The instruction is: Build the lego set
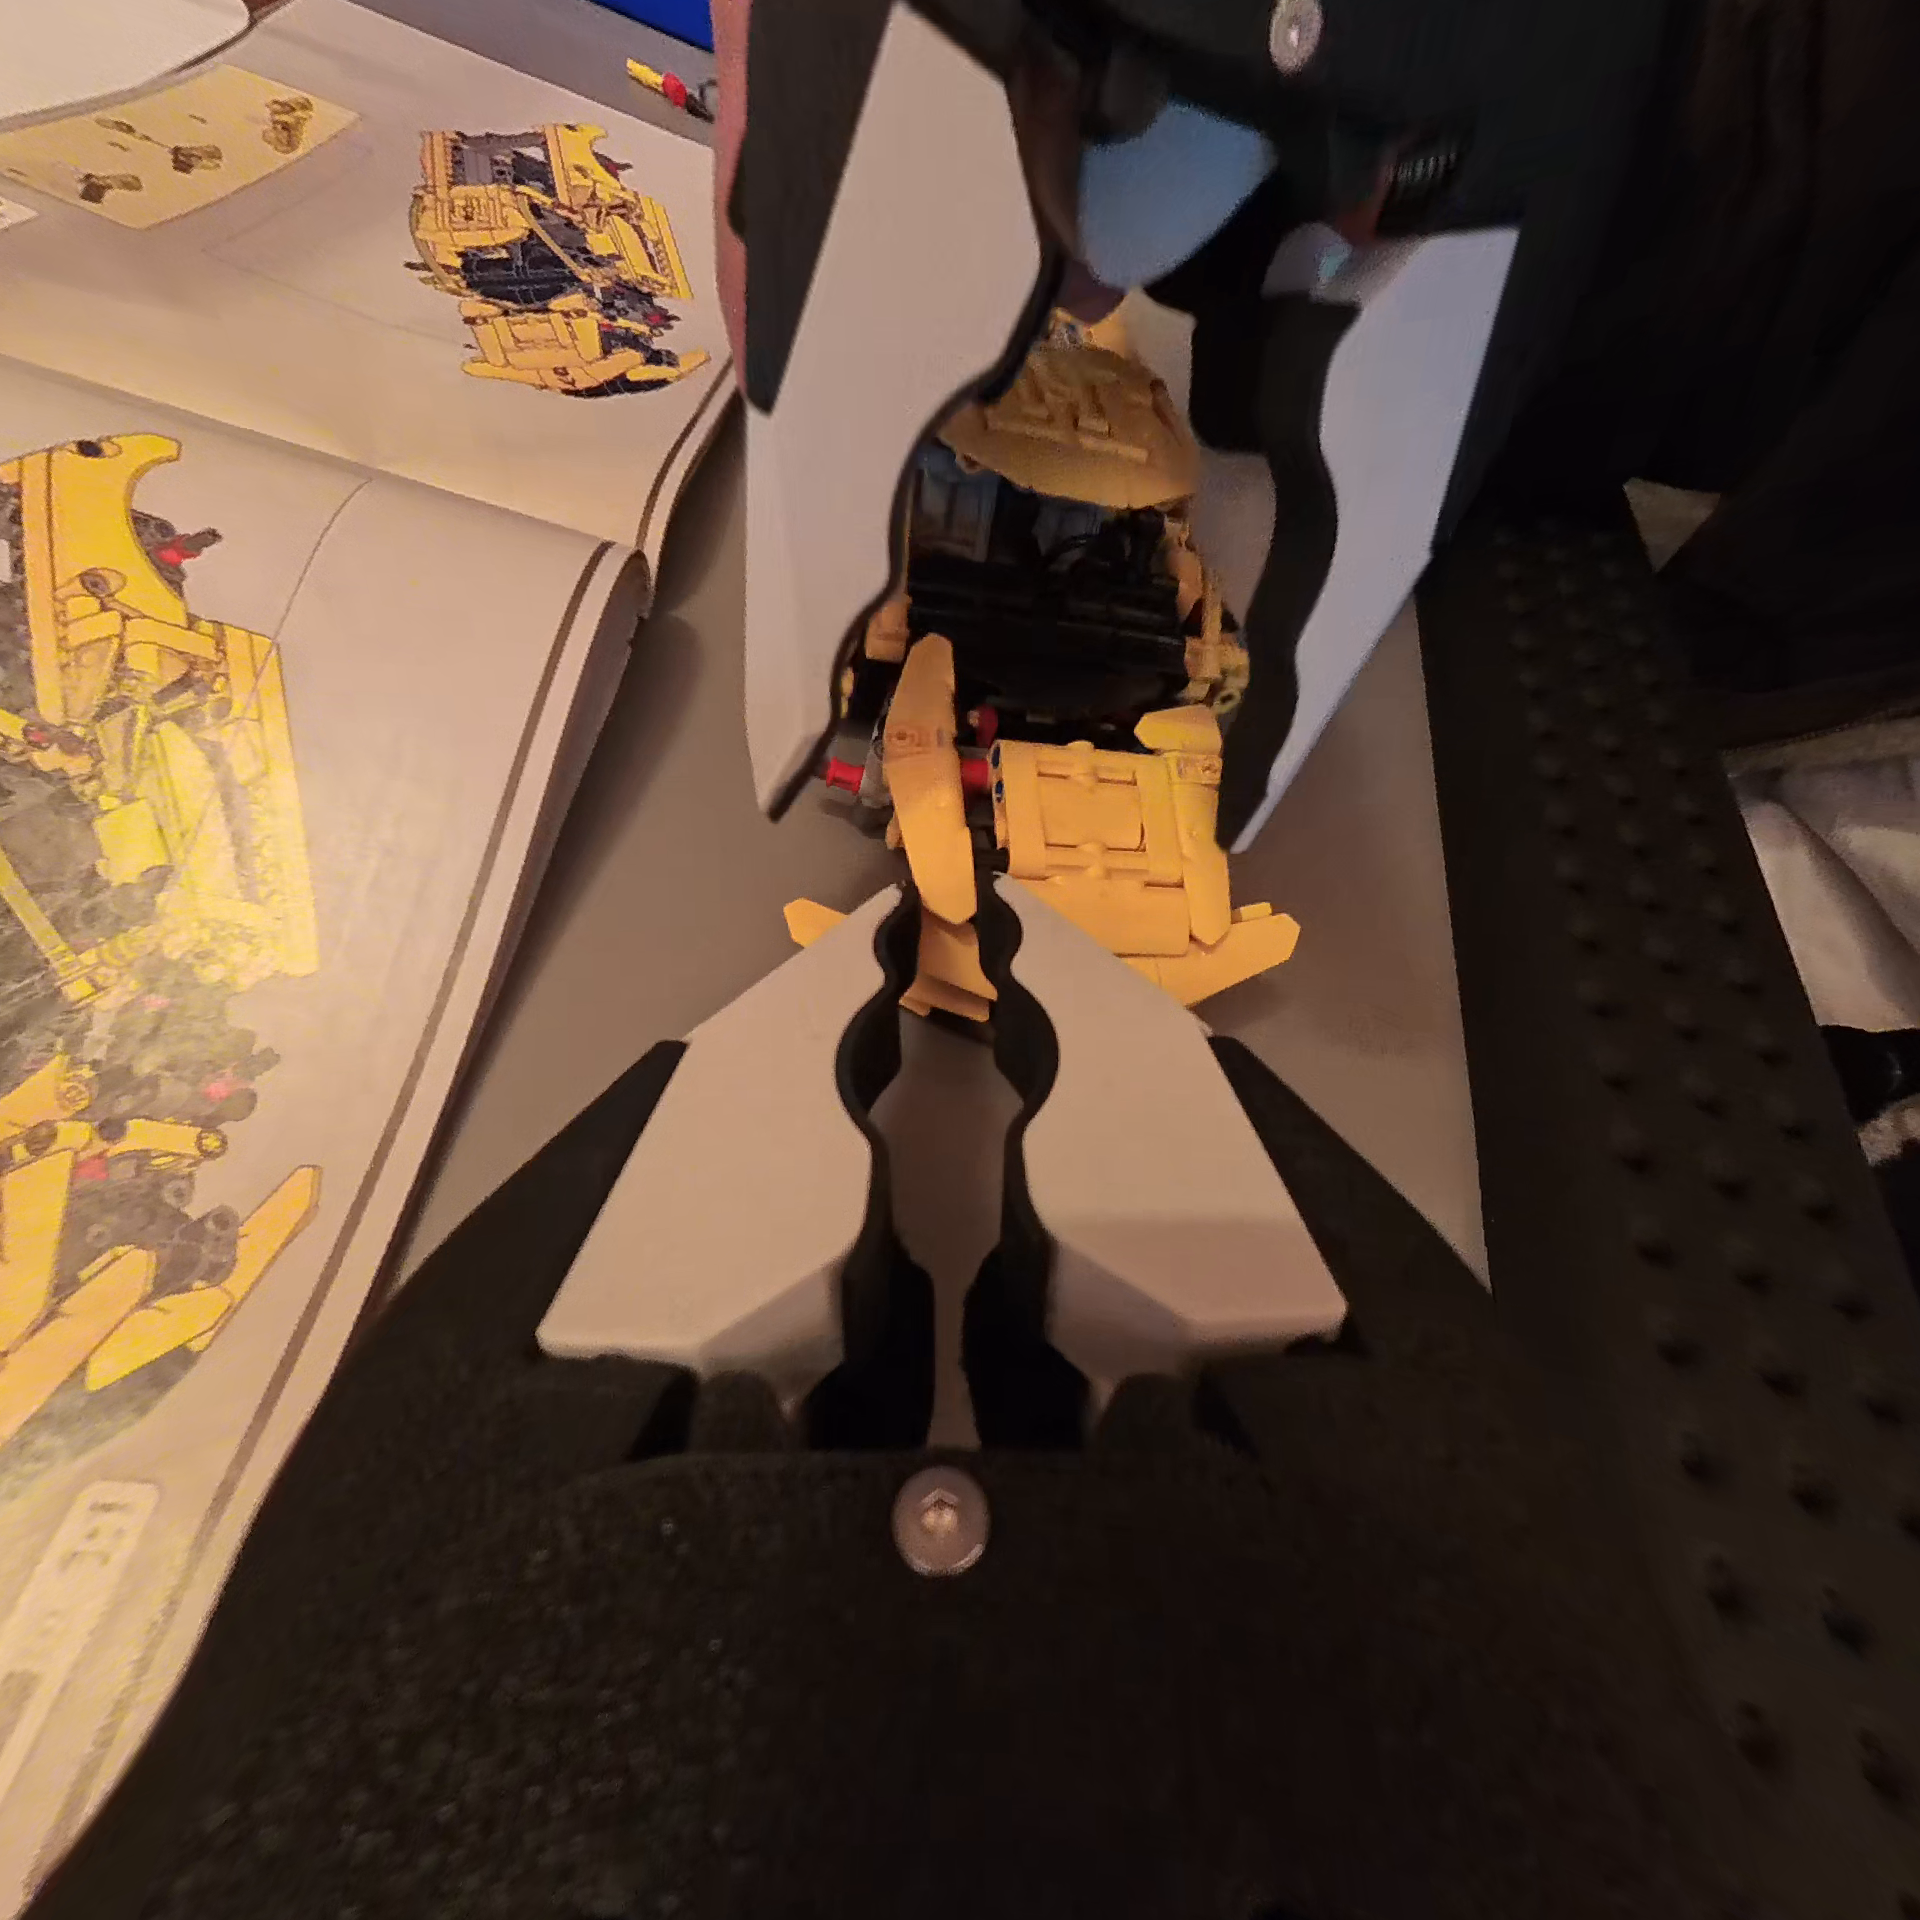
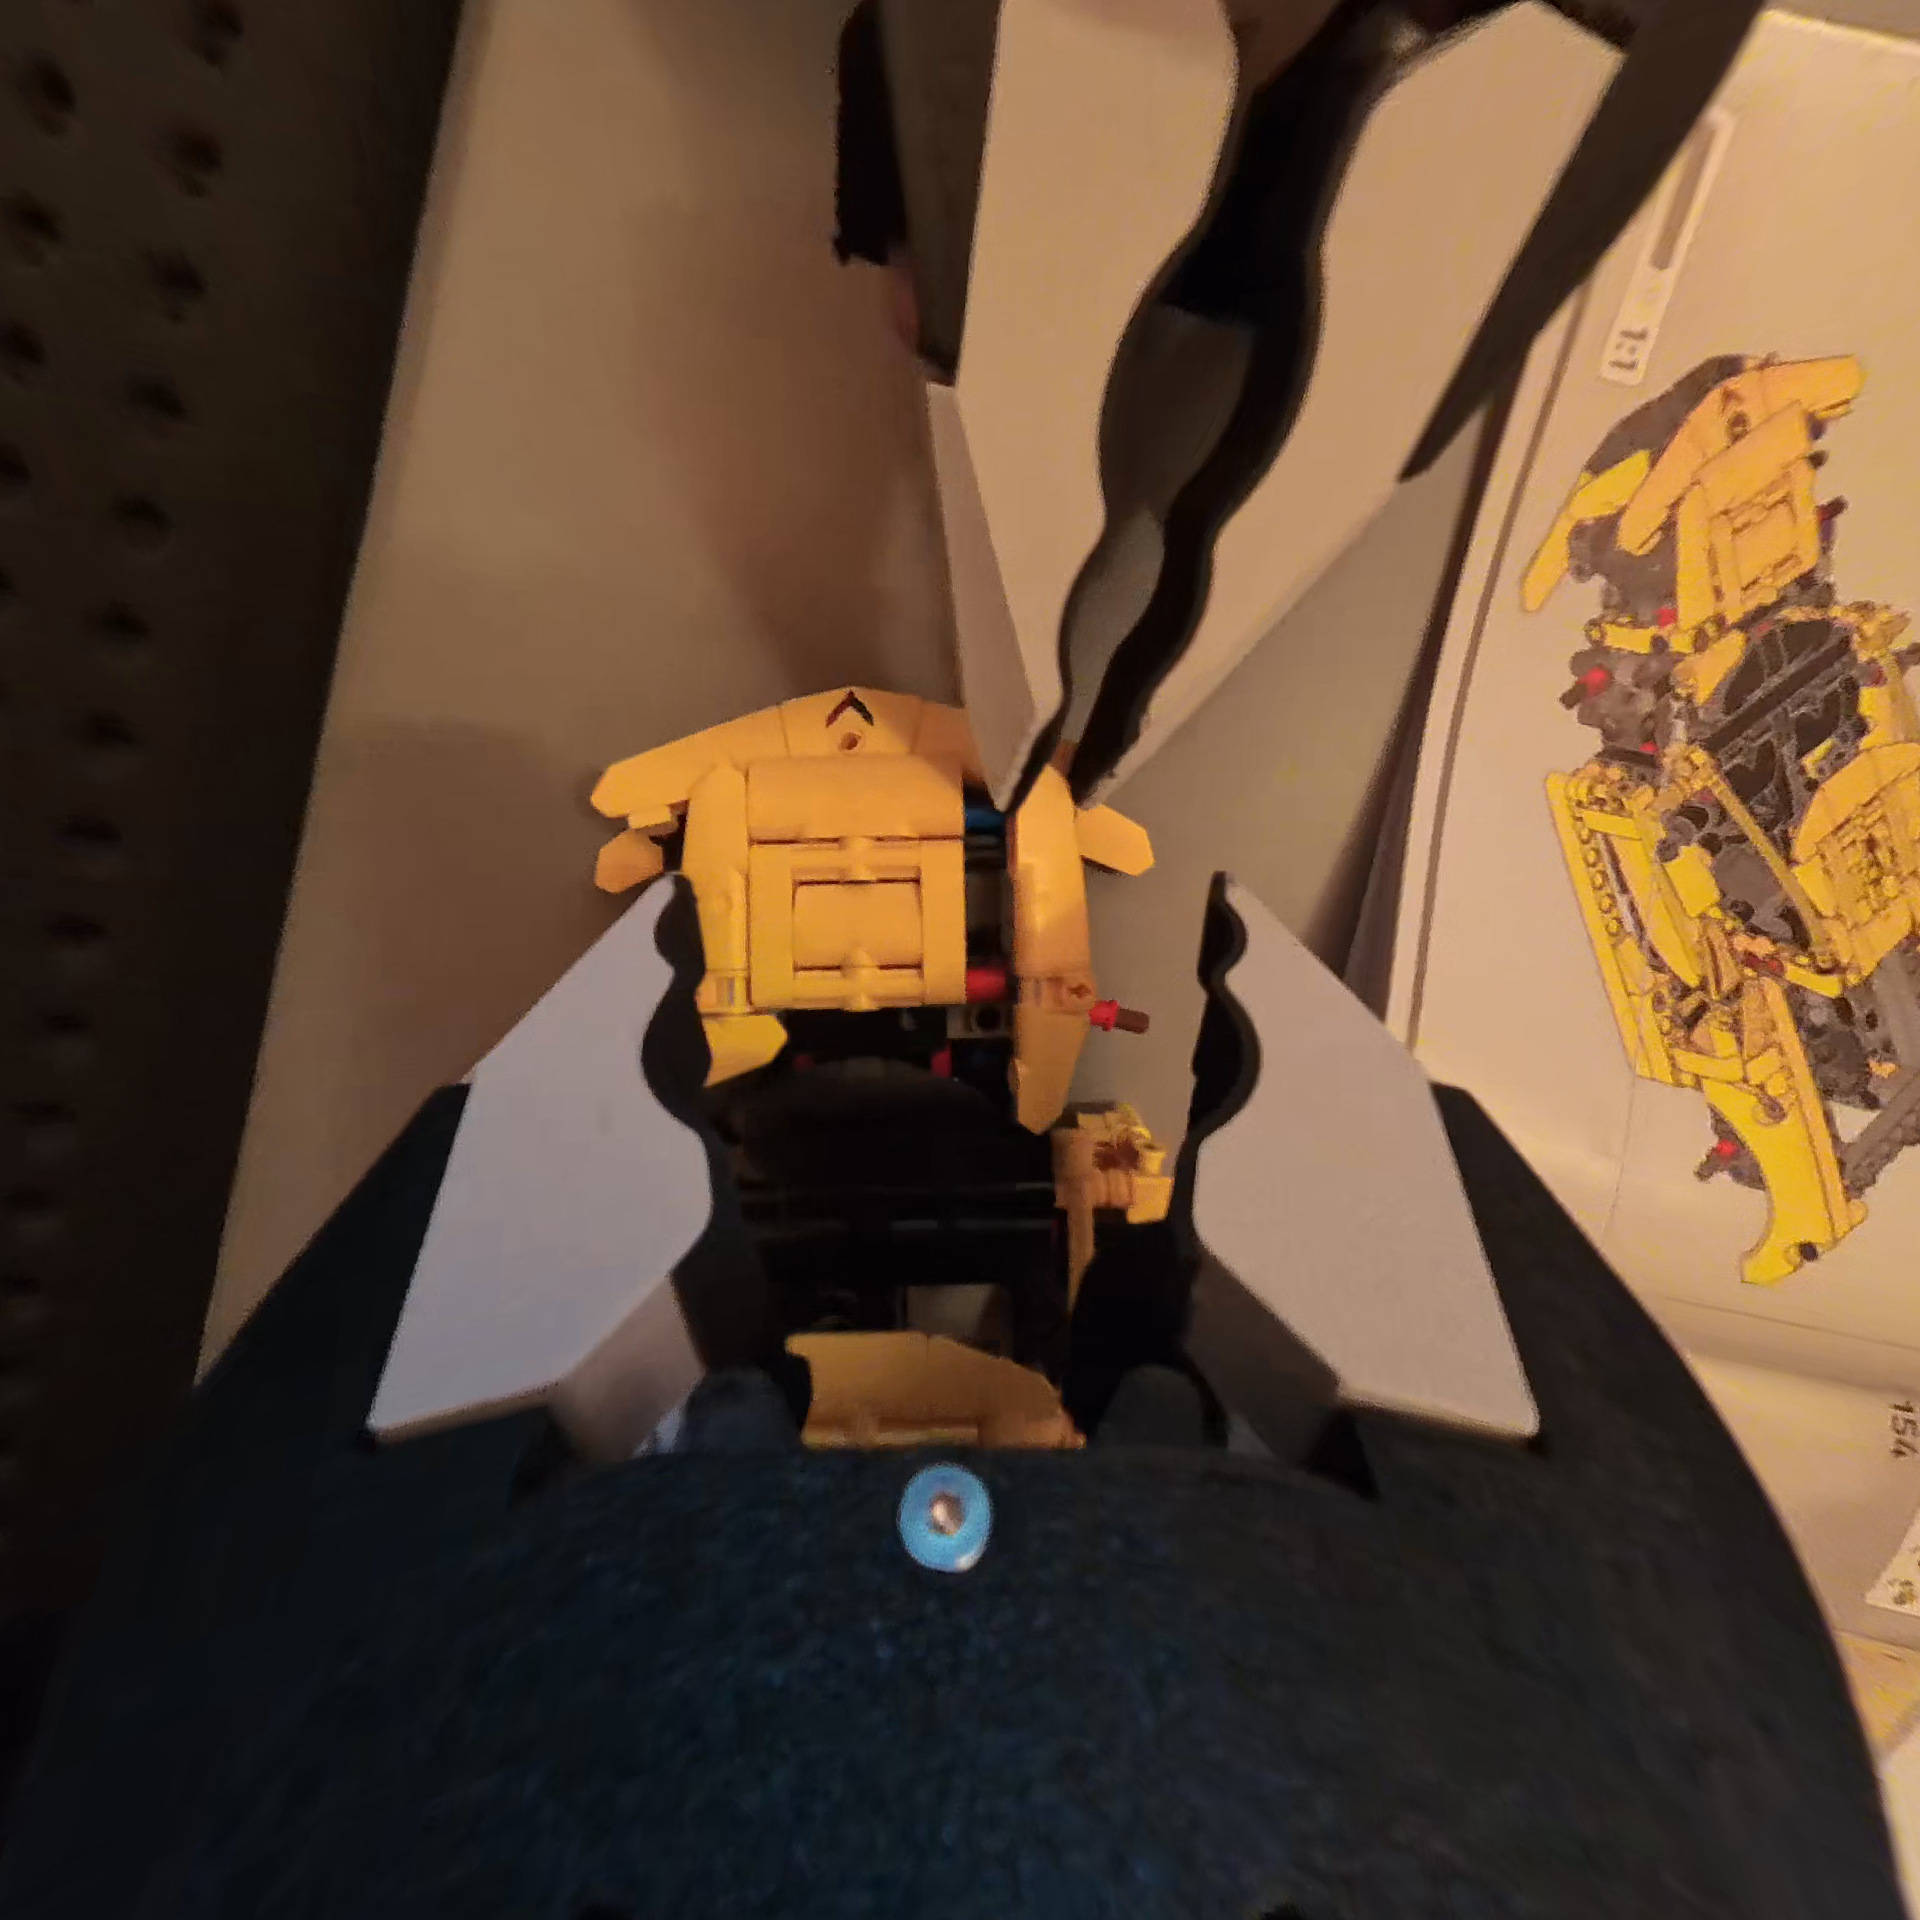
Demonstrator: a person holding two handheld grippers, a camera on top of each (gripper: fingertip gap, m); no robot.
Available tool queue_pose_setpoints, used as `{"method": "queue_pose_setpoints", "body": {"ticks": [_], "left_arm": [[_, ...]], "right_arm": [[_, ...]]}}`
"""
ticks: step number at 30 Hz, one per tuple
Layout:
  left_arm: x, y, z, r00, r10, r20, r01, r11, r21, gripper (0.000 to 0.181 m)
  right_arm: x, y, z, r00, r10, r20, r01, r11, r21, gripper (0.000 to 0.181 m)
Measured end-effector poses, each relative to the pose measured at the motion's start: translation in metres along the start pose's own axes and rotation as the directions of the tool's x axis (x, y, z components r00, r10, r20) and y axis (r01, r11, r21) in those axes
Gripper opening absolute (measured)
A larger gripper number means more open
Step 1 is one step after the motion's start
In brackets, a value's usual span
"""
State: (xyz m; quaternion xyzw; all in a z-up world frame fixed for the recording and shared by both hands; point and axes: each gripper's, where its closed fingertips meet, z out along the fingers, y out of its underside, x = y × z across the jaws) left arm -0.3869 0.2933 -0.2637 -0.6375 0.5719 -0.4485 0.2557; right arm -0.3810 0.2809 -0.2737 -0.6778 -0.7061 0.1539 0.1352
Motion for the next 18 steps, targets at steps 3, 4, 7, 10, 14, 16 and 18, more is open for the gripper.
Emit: {"method": "queue_pose_setpoints", "body": {"ticks": [3,4,7,10,14,16,18], "left_arm": [[0.0,0.0,0.0,1.0,0.018,0.008,-0.018,1.0,-0.002,0.01],[0.0,0.0,0.0,1.0,0.025,0.011,-0.025,1.0,-0.004,0.01],[0.0,0.001,0.0,0.999,0.049,0.02,-0.049,0.999,-0.009,0.01],[0.0,0.001,0.001,0.998,0.06,0.022,-0.059,0.998,-0.011,0.01],[0.002,0.002,0.0,0.996,0.089,0.026,-0.089,0.996,-0.02,0.01],[0.002,0.002,0.001,0.994,0.107,0.033,-0.106,0.994,-0.024,0.01],[0.002,0.003,0.0,0.991,0.125,0.042,-0.124,0.992,-0.029,0.01]], "right_arm": [[-0.007,-0.002,0.002,0.999,0.01,0.045,-0.01,1.0,-0.005,0.085],[-0.009,-0.001,0.001,0.998,0.016,0.06,-0.016,1.0,-0.005,0.08],[-0.012,0.001,0.002,0.995,0.029,0.091,-0.028,1.0,-0.01,0.078],[-0.013,0.001,0.004,0.995,0.02,0.096,-0.019,1.0,-0.006,0.079],[-0.014,0.001,0.005,0.996,0.01,0.092,-0.008,1.0,-0.02,0.079],[-0.014,0.001,0.005,0.996,0.018,0.09,-0.015,1.0,-0.026,0.079],[-0.014,0.001,0.006,0.996,0.02,0.09,-0.017,0.999,-0.029,0.079]]}}
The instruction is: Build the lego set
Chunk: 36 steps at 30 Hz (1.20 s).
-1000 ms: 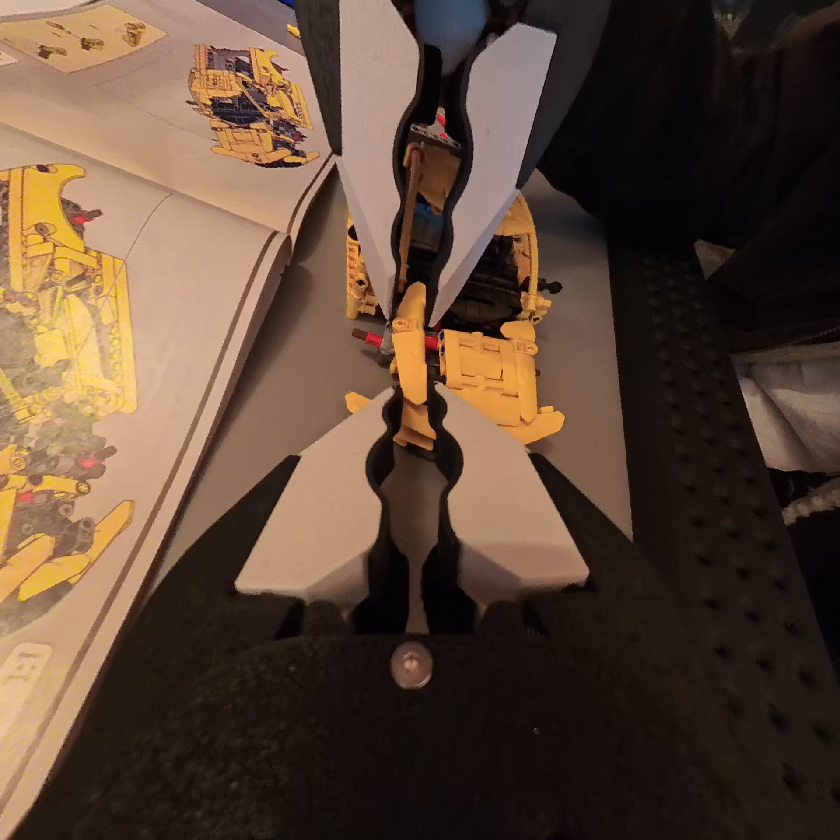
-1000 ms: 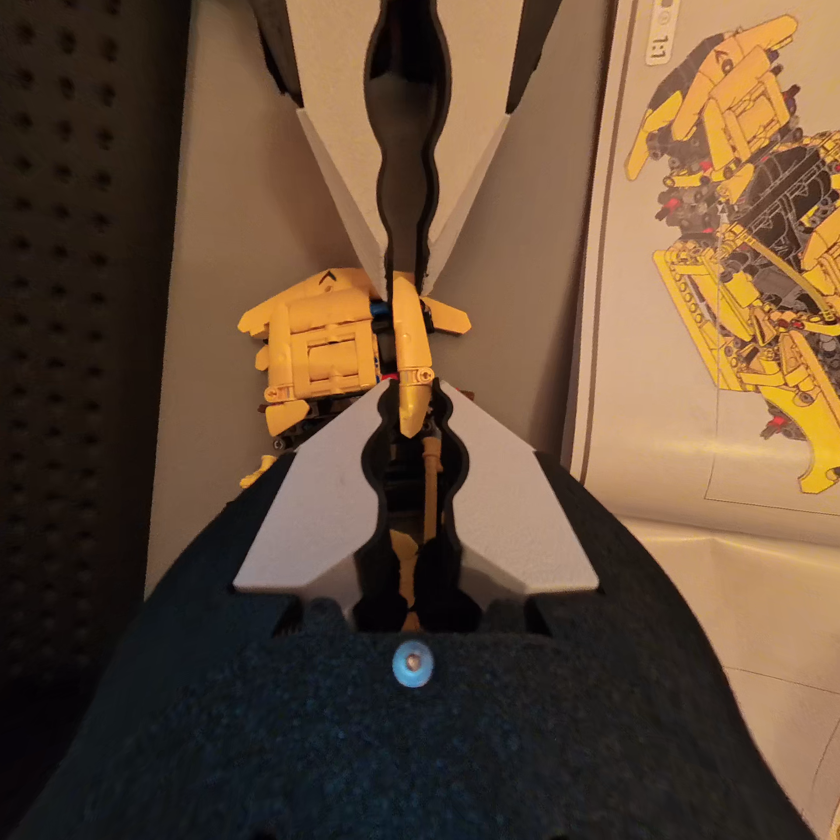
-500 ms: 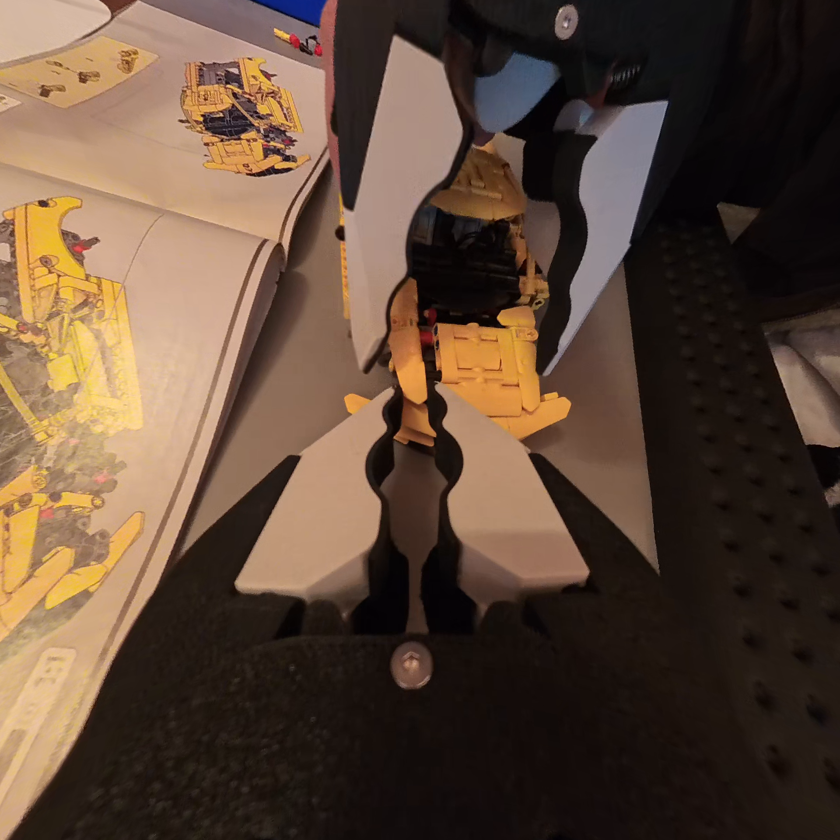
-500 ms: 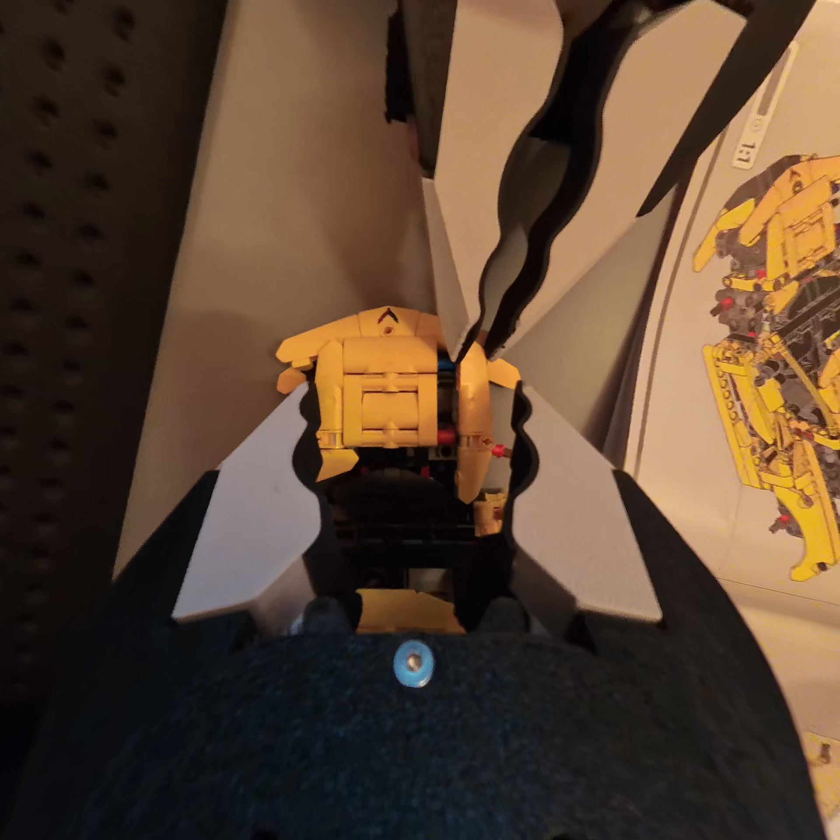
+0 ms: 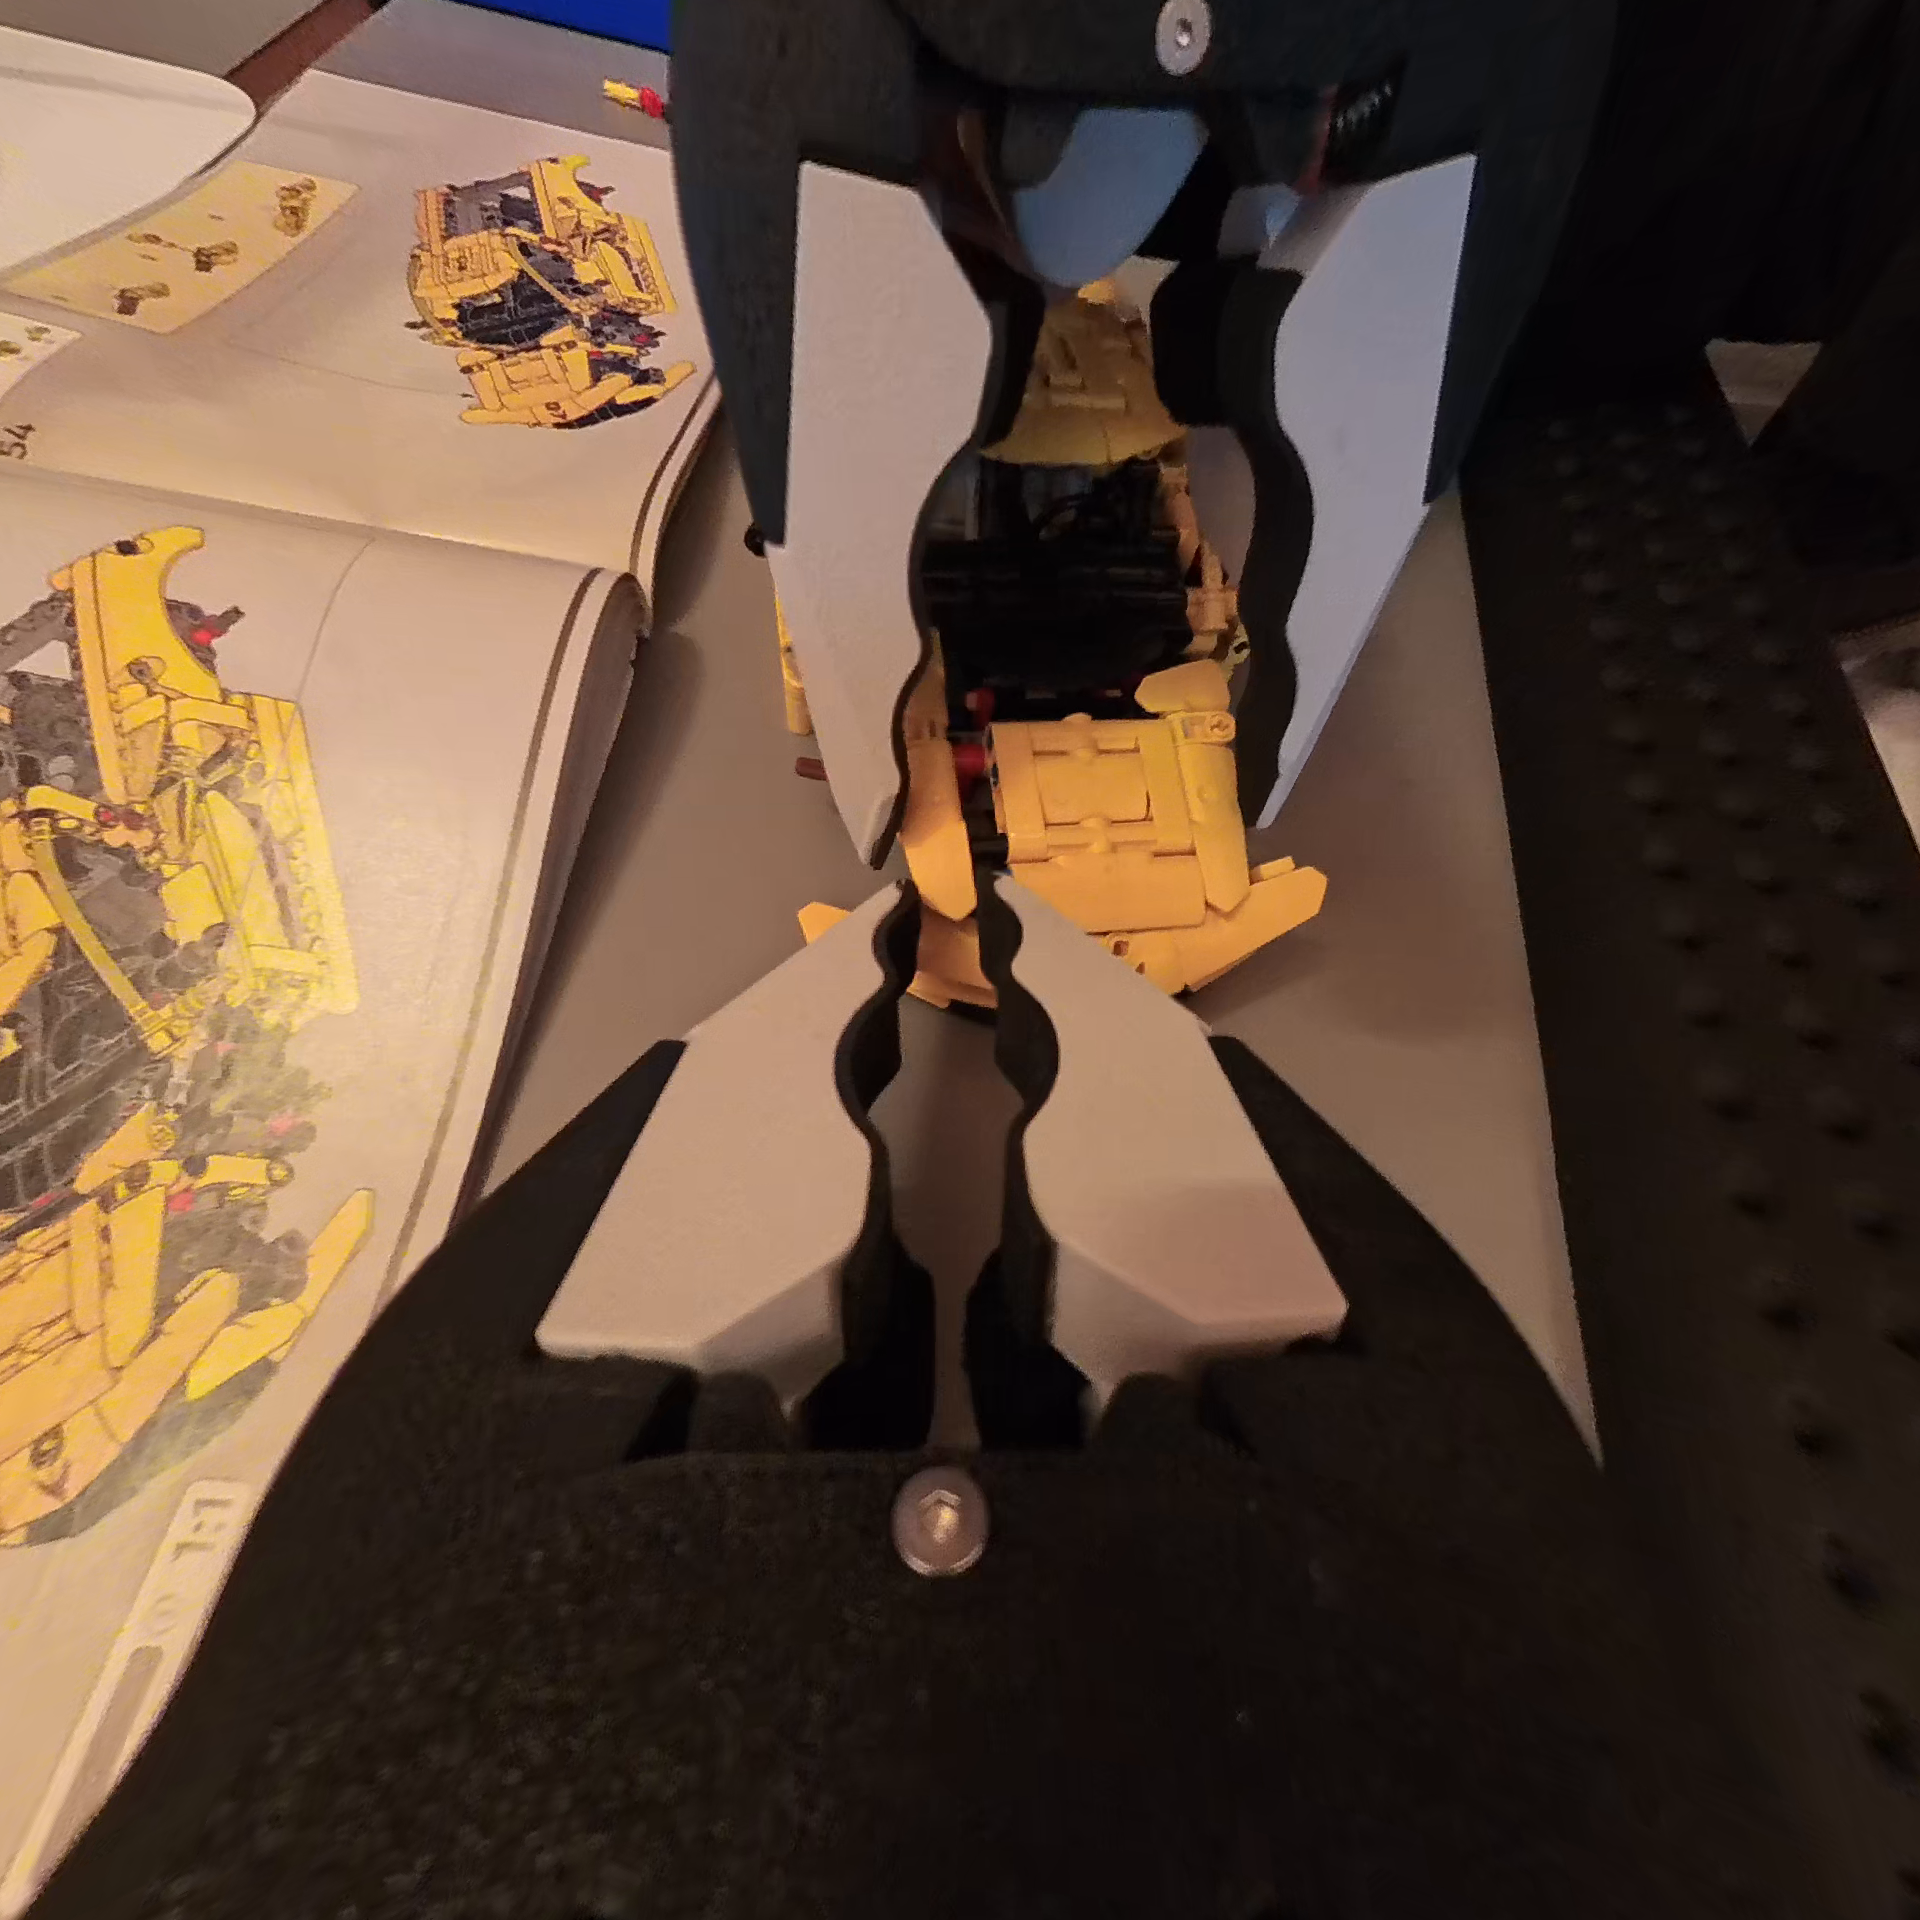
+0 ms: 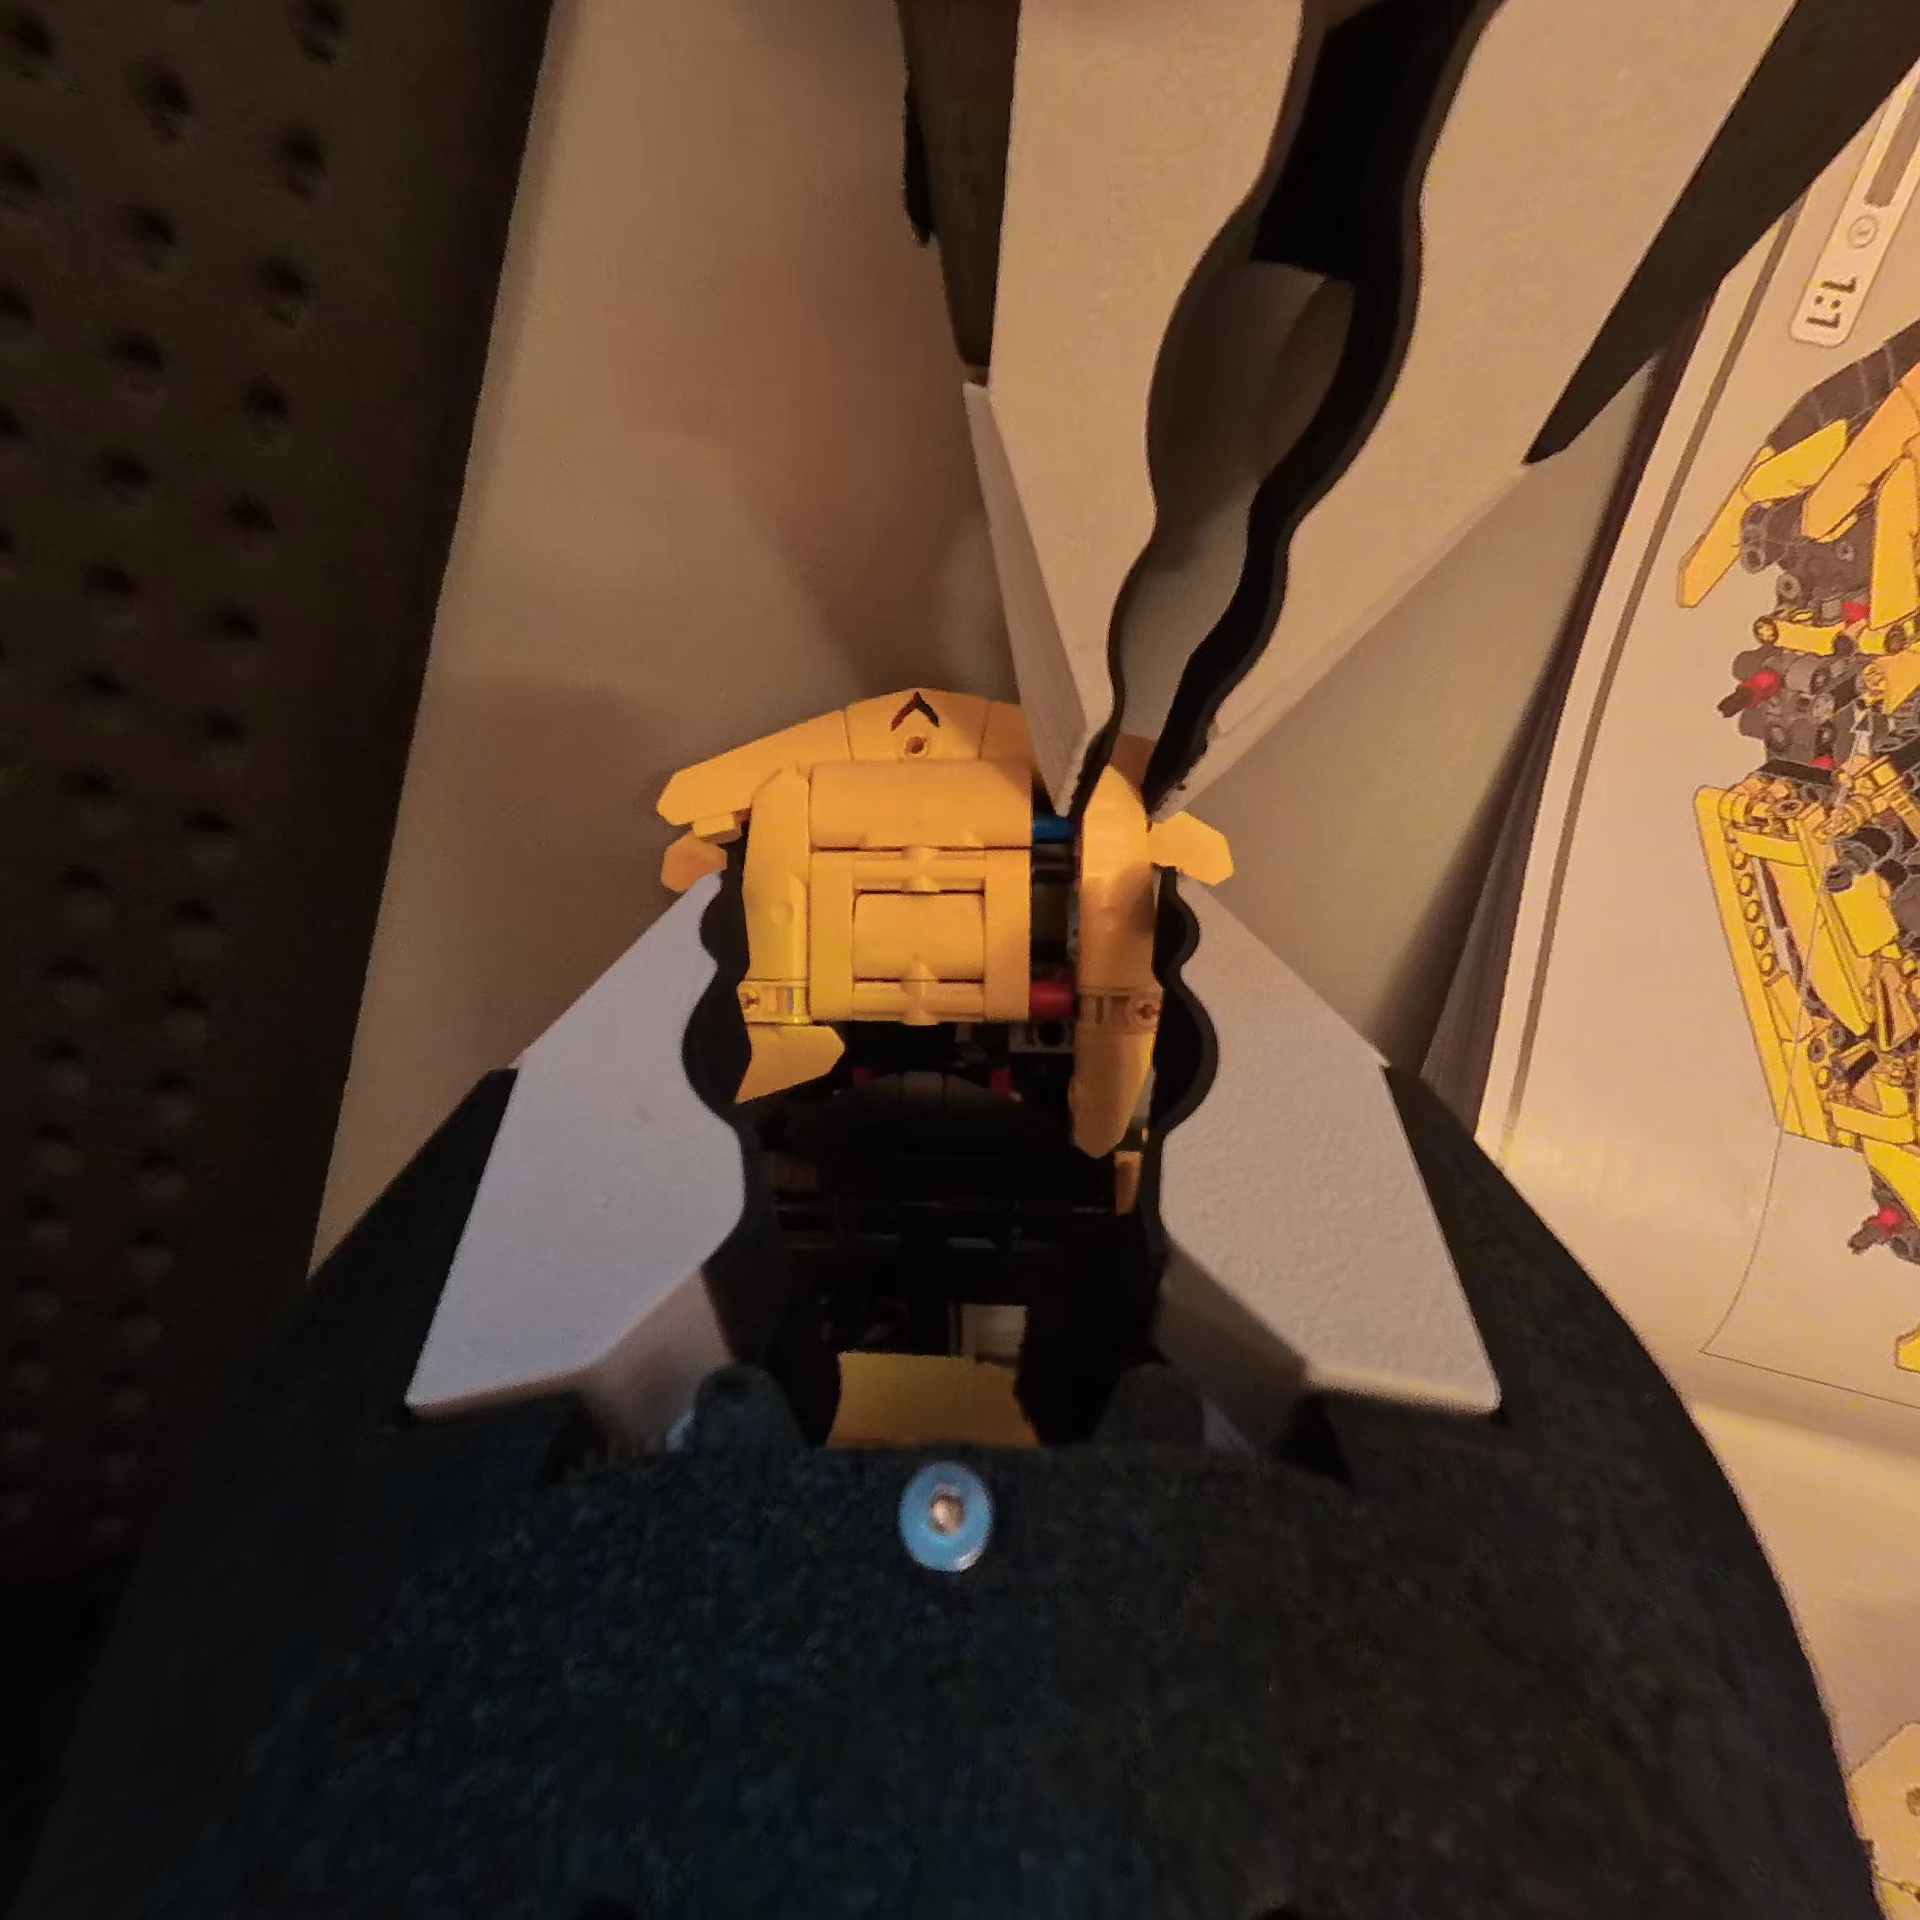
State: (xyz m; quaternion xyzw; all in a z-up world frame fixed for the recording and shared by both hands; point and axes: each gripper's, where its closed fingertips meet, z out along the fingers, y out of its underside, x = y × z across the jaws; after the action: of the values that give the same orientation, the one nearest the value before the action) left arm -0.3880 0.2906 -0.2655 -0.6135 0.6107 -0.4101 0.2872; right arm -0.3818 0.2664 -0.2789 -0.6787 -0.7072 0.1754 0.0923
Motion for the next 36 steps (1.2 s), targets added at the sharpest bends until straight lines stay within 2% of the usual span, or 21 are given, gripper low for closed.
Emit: {"method": "queue_pose_setpoints", "body": {"ticks": [3,5,8,12,18,23,30,36], "left_arm": [[0.0,0.002,-0.001,1.0,0.029,0.012,-0.029,0.999,-0.017,0.01],[0.003,0.006,-0.003,0.999,0.053,0.002,-0.053,0.997,-0.053,0.0],[0.004,0.008,-0.003,0.998,0.068,0.005,-0.067,0.996,-0.064,0.0],[0.0,0.007,-0.006,1.0,0.008,0.009,-0.008,0.998,-0.058,0.0],[-0.002,-0.01,-0.011,0.994,-0.104,-0.043,0.107,0.993,0.055,0.008],[-0.002,-0.004,-0.002,0.996,-0.087,-0.025,0.087,0.996,0.025,0.011],[0.0,-0.002,-0.003,0.998,-0.059,-0.017,0.059,0.998,0.003,0.0],[0.002,0.0,-0.004,0.996,-0.077,-0.038,0.077,0.997,-0.003,0.0]], "right_arm": [[0.0,0.0,0.0,1.0,0.003,-0.003,-0.003,1.0,-0.001,0.079],[0.0,0.0,0.0,1.0,-0.003,-0.009,0.003,1.0,-0.006,0.079],[0.0,0.0,0.0,1.0,-0.01,-0.016,0.01,1.0,-0.012,0.079],[0.0,0.0,0.001,1.0,-0.002,-0.012,0.002,1.0,-0.012,0.08],[0.0,0.0,0.001,1.0,-0.001,-0.01,0.001,1.0,-0.009,0.08],[-0.001,0.0,0.0,1.0,-0.012,-0.014,0.012,1.0,-0.014,0.079],[-0.002,0.001,0.001,1.0,-0.013,-0.004,0.013,1.0,-0.011,0.079],[-0.003,0.0,0.001,1.0,-0.024,-0.003,0.024,1.0,-0.007,0.079]]}}
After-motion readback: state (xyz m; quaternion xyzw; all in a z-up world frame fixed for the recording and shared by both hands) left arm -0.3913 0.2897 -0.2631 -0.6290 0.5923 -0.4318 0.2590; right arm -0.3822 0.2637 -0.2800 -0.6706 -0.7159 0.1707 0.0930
